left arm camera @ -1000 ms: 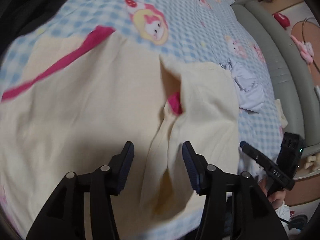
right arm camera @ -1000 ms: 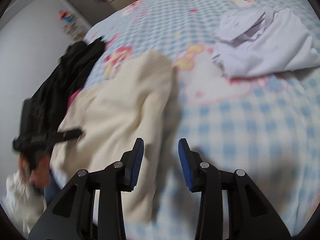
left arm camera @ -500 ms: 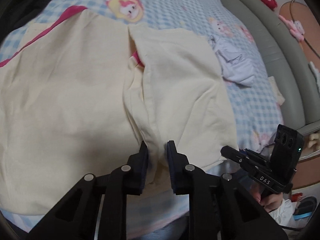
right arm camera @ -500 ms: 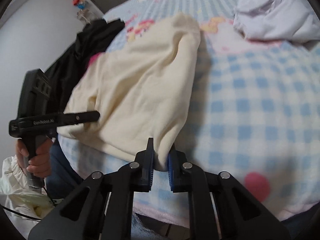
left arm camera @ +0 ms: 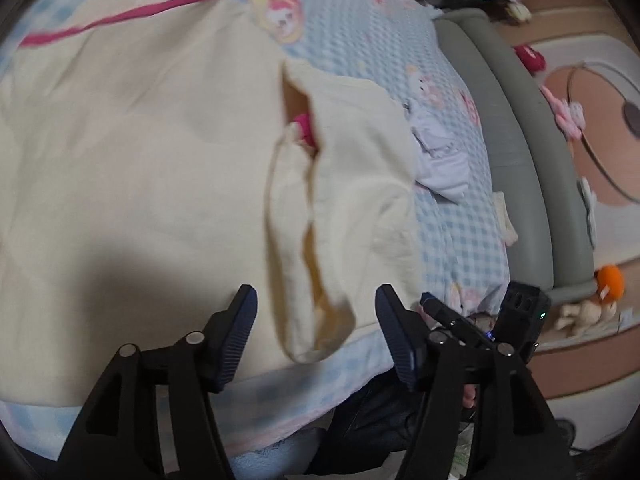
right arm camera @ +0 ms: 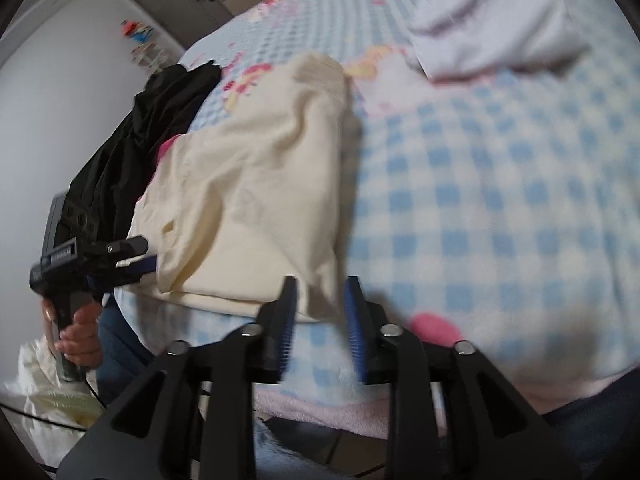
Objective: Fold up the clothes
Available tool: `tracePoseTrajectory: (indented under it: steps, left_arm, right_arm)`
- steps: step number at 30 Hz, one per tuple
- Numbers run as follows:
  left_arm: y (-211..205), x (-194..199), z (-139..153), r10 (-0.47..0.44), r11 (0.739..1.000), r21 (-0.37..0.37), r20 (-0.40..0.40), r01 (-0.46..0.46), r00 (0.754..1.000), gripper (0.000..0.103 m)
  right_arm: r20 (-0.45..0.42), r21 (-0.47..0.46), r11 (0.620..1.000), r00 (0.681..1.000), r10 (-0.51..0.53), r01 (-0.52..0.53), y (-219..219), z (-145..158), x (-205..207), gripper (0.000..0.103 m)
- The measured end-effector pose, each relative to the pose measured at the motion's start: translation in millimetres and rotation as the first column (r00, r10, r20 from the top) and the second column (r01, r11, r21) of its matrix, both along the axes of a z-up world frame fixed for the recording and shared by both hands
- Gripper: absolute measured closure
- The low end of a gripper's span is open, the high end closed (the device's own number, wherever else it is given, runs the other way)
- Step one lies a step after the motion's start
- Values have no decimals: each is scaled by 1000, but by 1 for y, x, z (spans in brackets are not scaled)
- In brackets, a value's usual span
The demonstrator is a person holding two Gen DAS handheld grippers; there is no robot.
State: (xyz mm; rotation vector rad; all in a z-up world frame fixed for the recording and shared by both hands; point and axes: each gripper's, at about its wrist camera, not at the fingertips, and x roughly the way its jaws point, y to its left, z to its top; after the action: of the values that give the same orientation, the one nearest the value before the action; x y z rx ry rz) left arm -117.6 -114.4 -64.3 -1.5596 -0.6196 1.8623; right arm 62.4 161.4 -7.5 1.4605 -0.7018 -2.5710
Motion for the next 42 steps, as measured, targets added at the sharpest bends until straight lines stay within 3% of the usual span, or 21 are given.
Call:
tracePoseTrajectory:
  steps: [3,6,8,10,16,19,21,23,26,27,28,29,30,35,37,39,40,42]
  left_arm:
    - [32,-3,-8,-64,992,-108,6,64,998,34]
    - [51,-1,-11,-104,954,-288,-51,85,993,50]
    - [45,-1,-10,-82,941,-333,-65,56,994,57]
    - [27,-6,-7,-28,937,-350,-68,3,997,58]
    - [-8,-12,-5,53,962,-268,-24,-57,998,58]
    - [-5,-9,-11,51,984,-173,20,-47,998,59]
    - [0,-6,-18,44,992,-119,47,-39,998,60]
    - [10,-3,-25,41,998,-59,77,-36,996,71]
    - [21,1,-30,19,995,-97,77,-11,997,81]
    - [24,2,-28,11,995,-104,70,-4,998,83]
    - [26,1,-25,3,996,-90,65,3,998,88]
    - [29,1,-20,-5,997,-73,59,9,998,89]
    - [32,1,-14,-13,998,-58,44,16,999,89]
    - [44,1,-7,-60,997,-54,16,61,998,89]
    - [43,2,-24,-69,994,-85,58,74,996,86]
    - [29,-2,-36,-48,998,-33,123,53,991,85]
    - [22,-3,-42,-39,999,-8,155,41,987,83]
    - [3,-10,-31,13,1000,1,126,-13,992,62]
  right_arm:
    - [-8,26,999,1000,21,-21,-8,1,-6,52]
    - [68,51,998,997,44,-48,-18,-22,-20,51]
    - [88,69,997,995,39,-45,-21,-29,-23,53]
    - [92,79,996,996,19,-27,-16,-29,-20,59]
    - [103,101,995,994,-26,15,1,-19,-11,60]
    - [67,159,987,997,-24,13,-5,-2,-8,58]
    - [24,151,988,999,31,-34,-13,9,-7,58]
    - [44,160,981,994,103,-108,-27,7,-13,58]
    - [106,219,967,988,111,-132,-36,-12,-19,59]
    - [116,204,972,988,98,-120,-35,-20,-19,75]
    - [104,178,979,991,82,-99,-29,-22,-17,84]
    - [93,152,985,994,65,-79,-24,-24,-15,86]
    - [73,139,988,996,58,-68,-20,-21,-12,93]
    - [29,130,991,999,13,-17,-3,-10,-3,95]
    - [34,136,991,999,-7,2,3,-11,0,95]
    - [58,142,990,998,-28,19,6,-16,3,95]
    - [80,145,989,996,-39,27,7,-21,5,95]
    - [105,110,993,993,-44,33,15,-26,13,95]
